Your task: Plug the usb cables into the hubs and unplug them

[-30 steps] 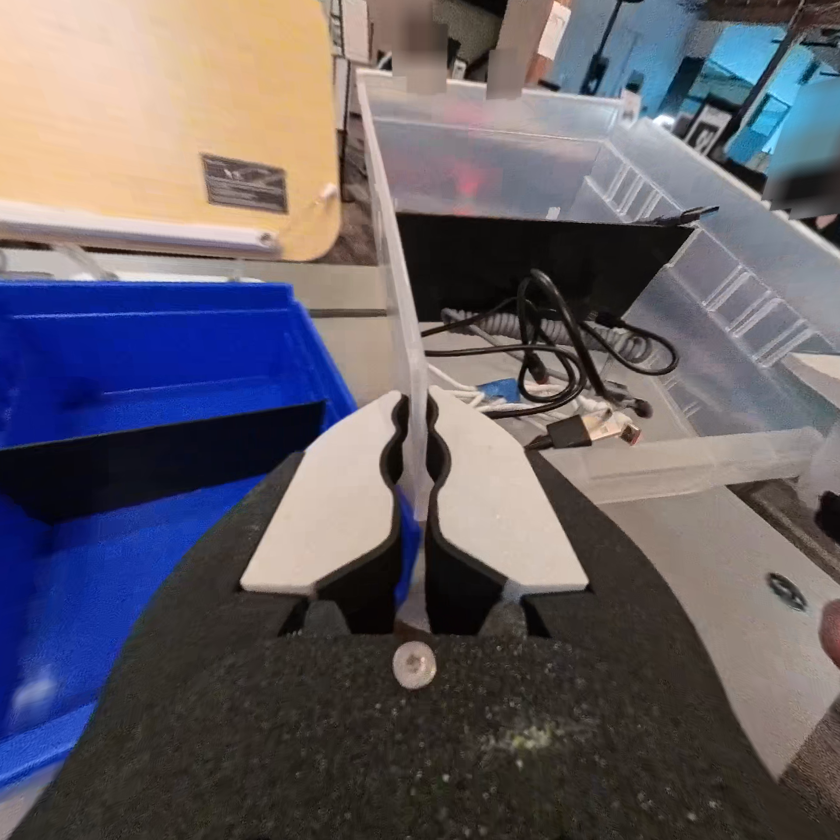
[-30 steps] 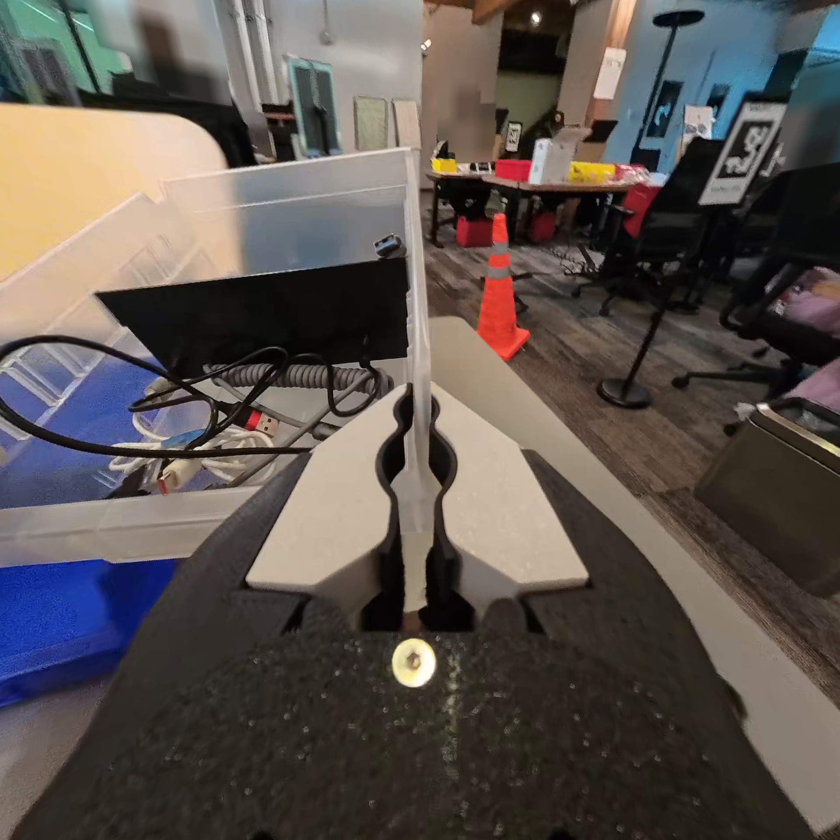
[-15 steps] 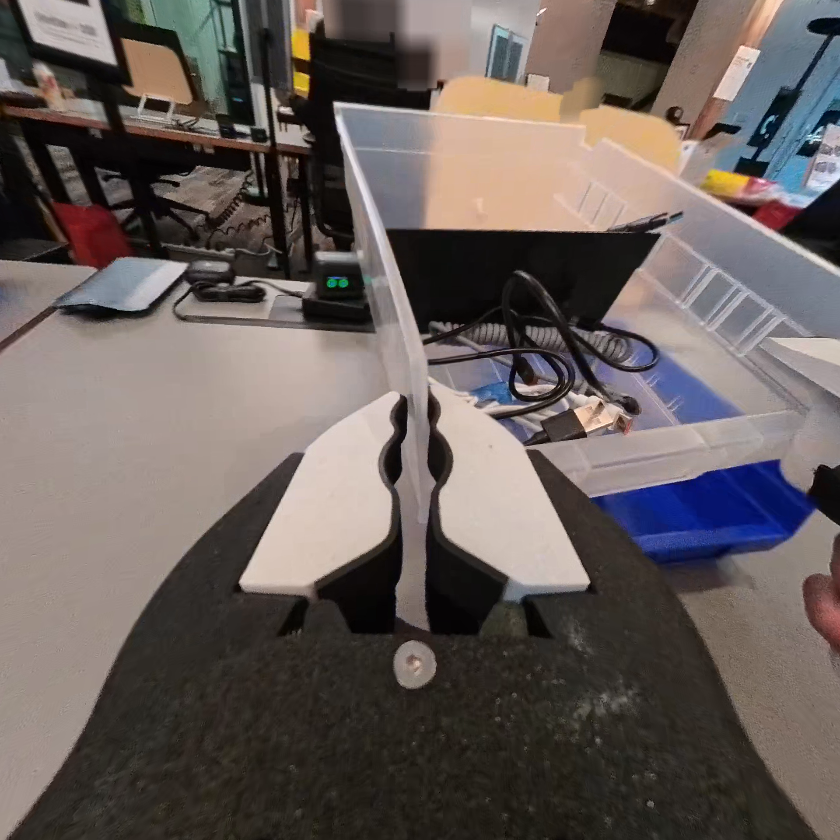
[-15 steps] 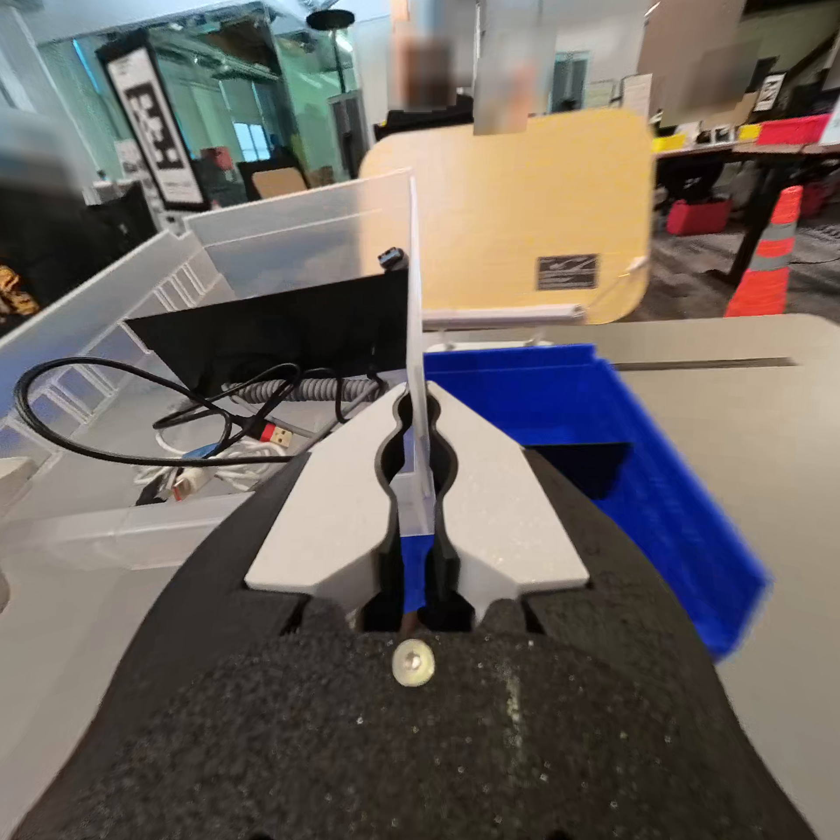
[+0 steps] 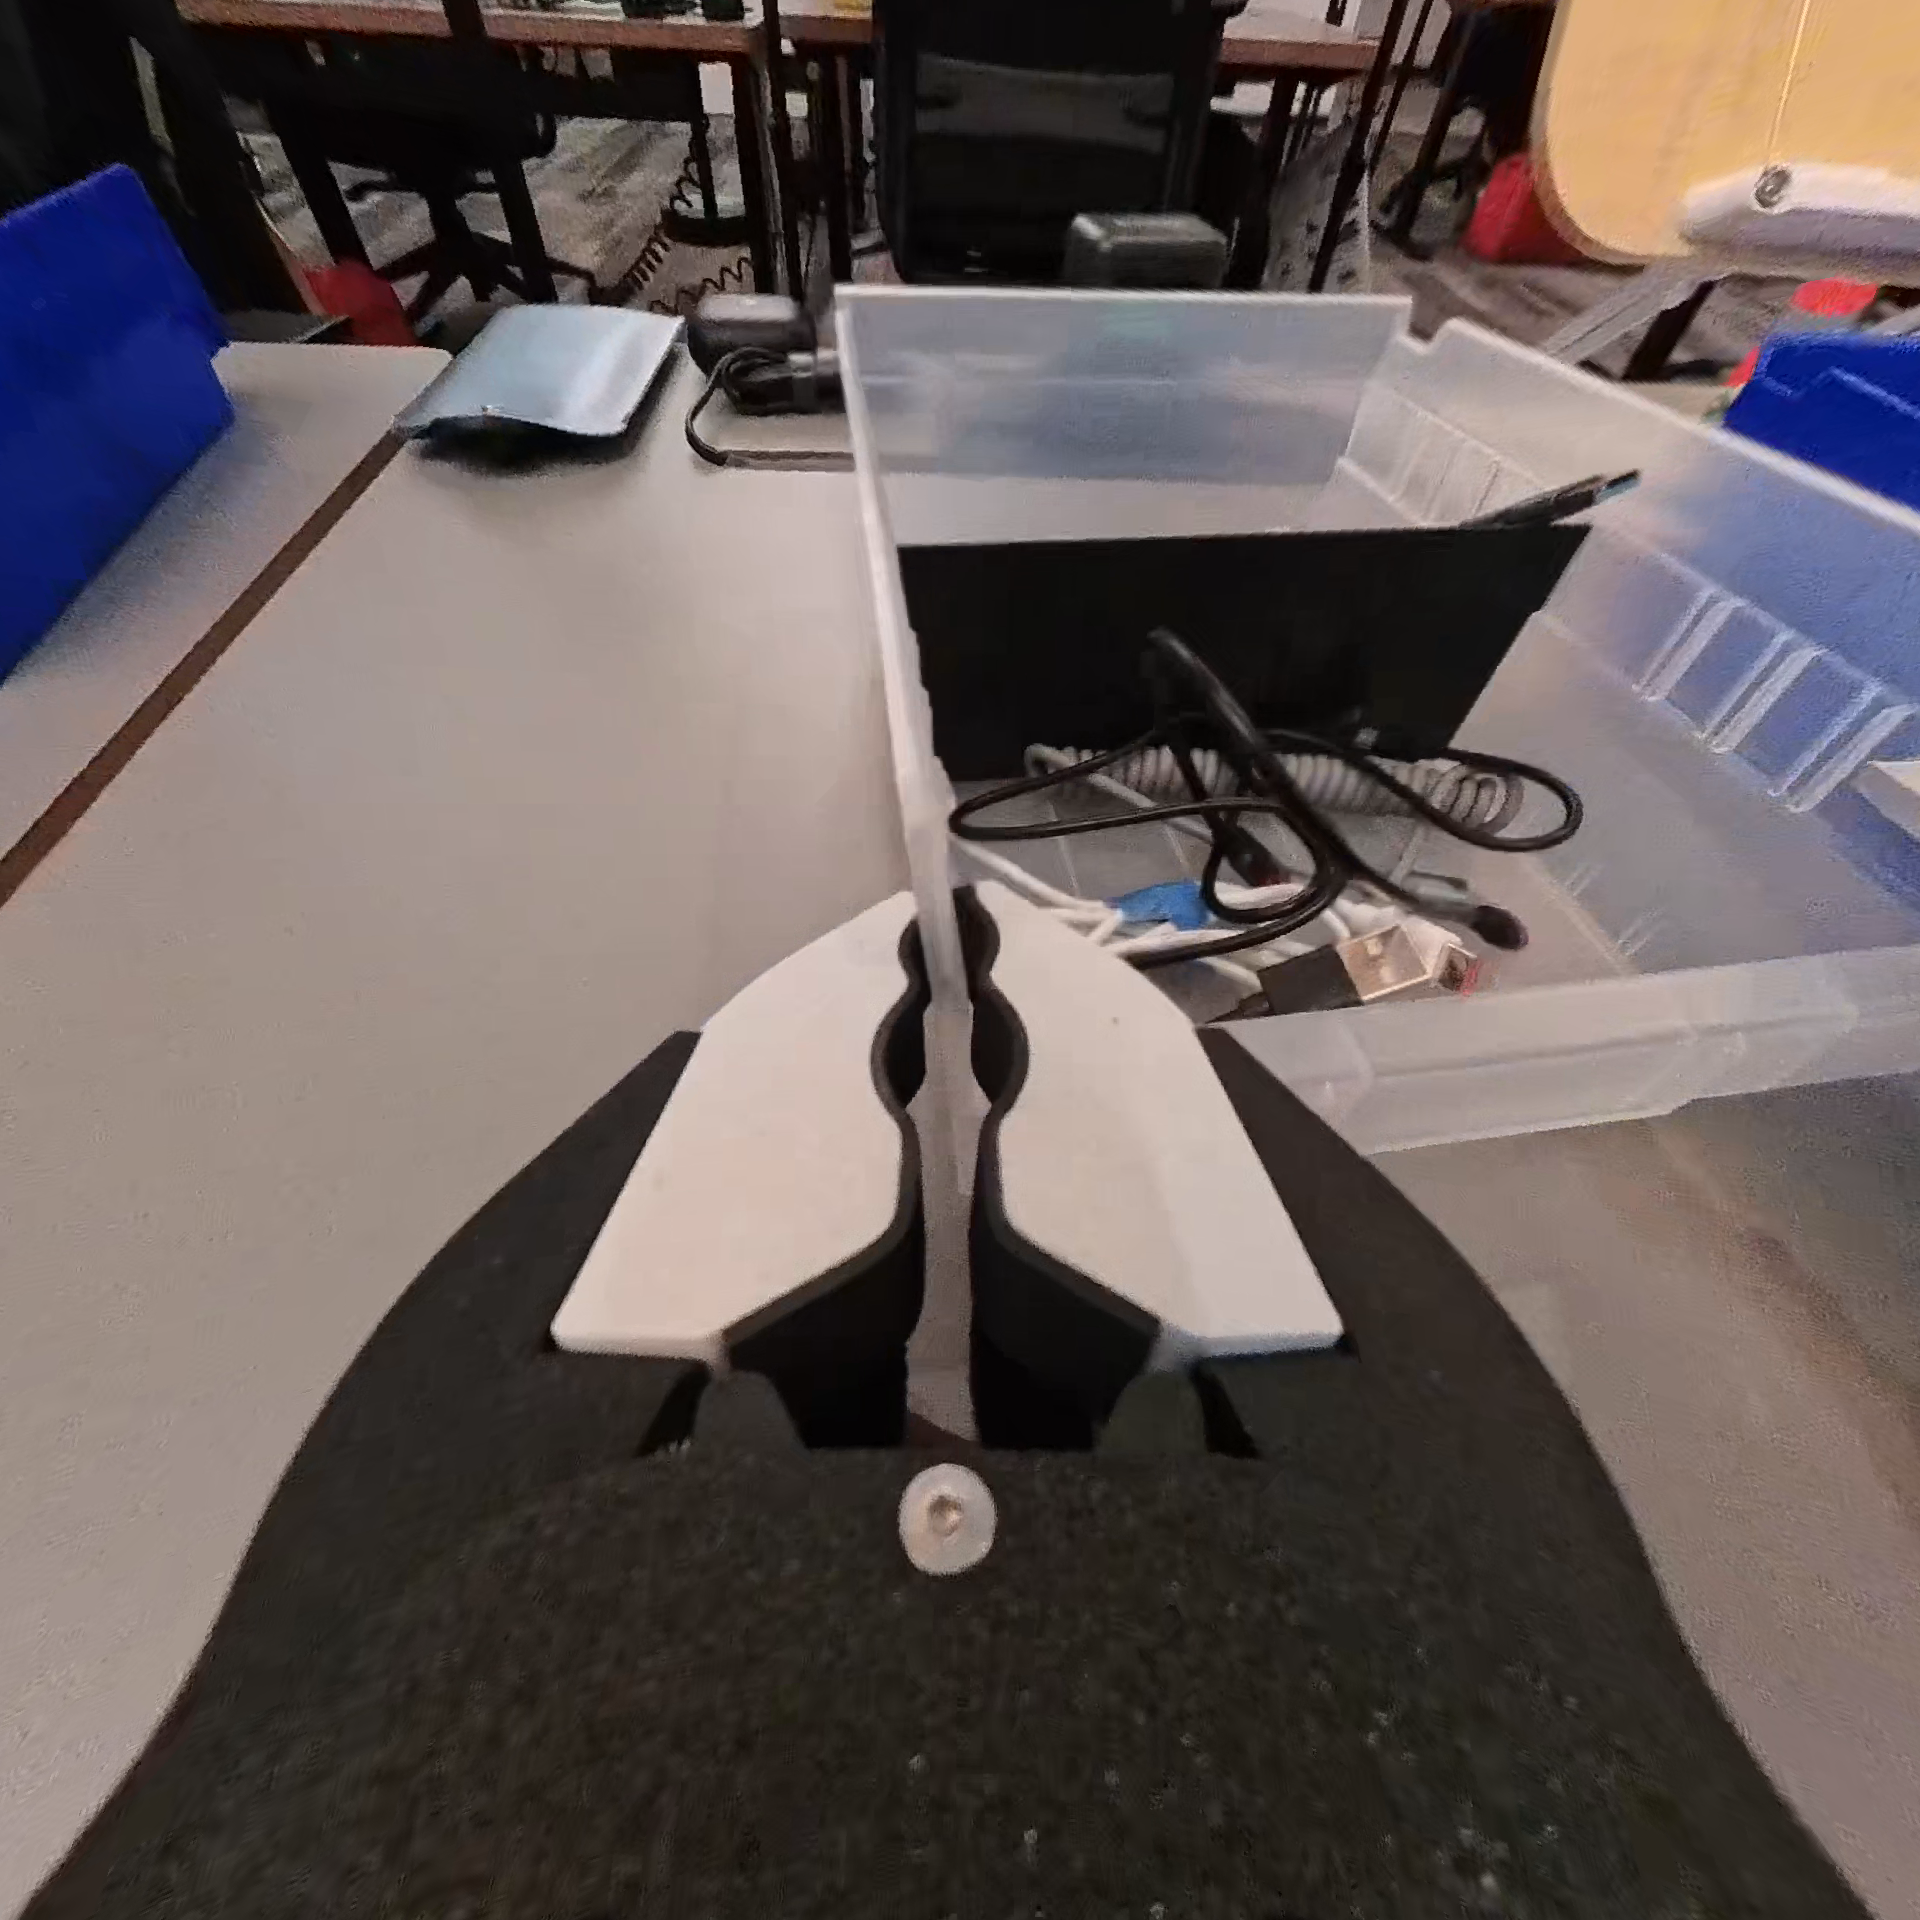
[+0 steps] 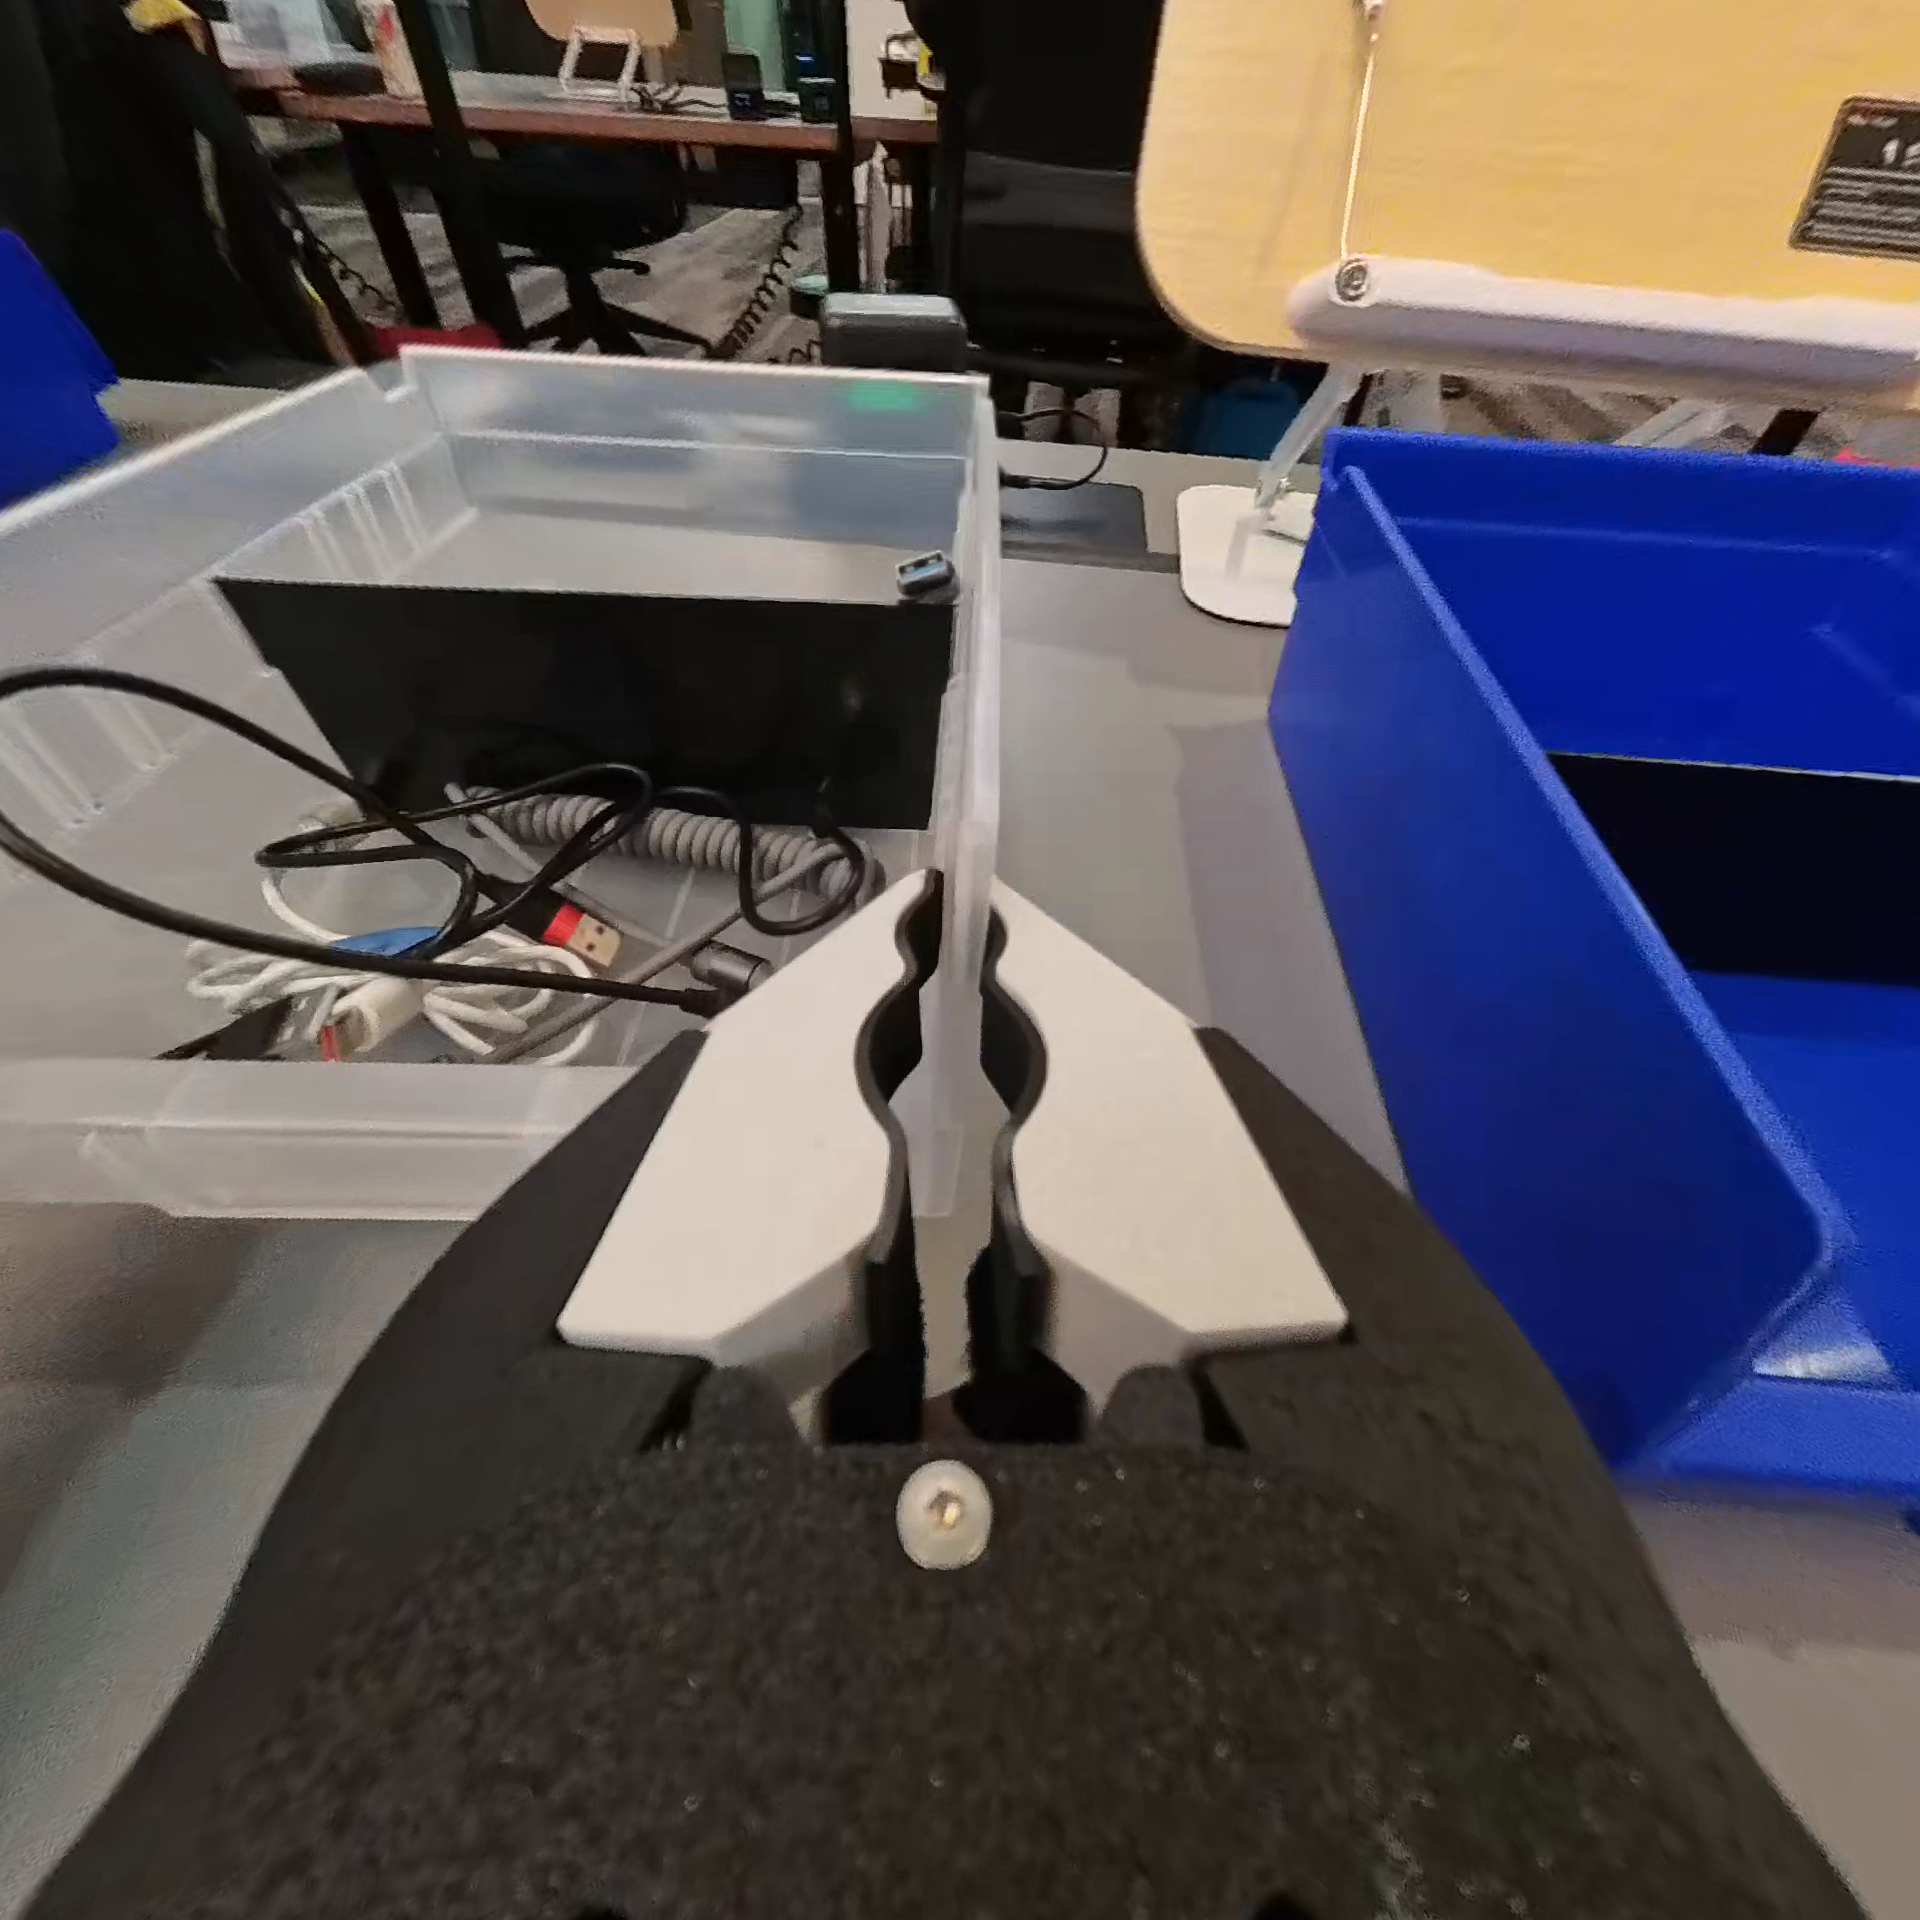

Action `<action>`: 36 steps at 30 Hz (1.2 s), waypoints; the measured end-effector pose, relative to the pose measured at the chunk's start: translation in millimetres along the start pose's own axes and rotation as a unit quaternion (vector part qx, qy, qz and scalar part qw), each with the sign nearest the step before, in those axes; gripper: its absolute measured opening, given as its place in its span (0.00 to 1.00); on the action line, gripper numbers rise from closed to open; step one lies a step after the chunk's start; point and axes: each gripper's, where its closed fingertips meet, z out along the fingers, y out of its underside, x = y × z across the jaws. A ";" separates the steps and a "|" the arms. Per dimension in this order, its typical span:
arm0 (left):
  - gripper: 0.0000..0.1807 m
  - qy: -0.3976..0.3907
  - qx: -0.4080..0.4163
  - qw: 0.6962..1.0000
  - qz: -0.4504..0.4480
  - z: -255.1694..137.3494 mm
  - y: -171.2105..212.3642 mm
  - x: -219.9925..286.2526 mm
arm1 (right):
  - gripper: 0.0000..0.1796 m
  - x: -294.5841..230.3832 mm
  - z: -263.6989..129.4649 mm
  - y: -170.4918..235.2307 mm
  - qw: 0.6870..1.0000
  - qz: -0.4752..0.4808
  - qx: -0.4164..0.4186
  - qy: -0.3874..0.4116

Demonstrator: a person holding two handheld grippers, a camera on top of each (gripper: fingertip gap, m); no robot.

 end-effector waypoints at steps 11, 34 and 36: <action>0.04 0.053 -0.049 0.994 -0.082 14.2 10.8 20.3 | 0.07 12.5 -5.1 20.6 0.994 -0.020 -0.055 -0.096; 0.08 0.158 -0.105 0.981 -0.036 11.7 22.4 321.8 | 0.05 305.5 -36.1 61.4 0.991 0.012 -0.129 -0.020; 0.05 0.127 -0.095 0.987 0.014 15.2 20.2 323.0 | 0.03 311.9 -34.4 56.0 0.993 -0.016 -0.118 -0.009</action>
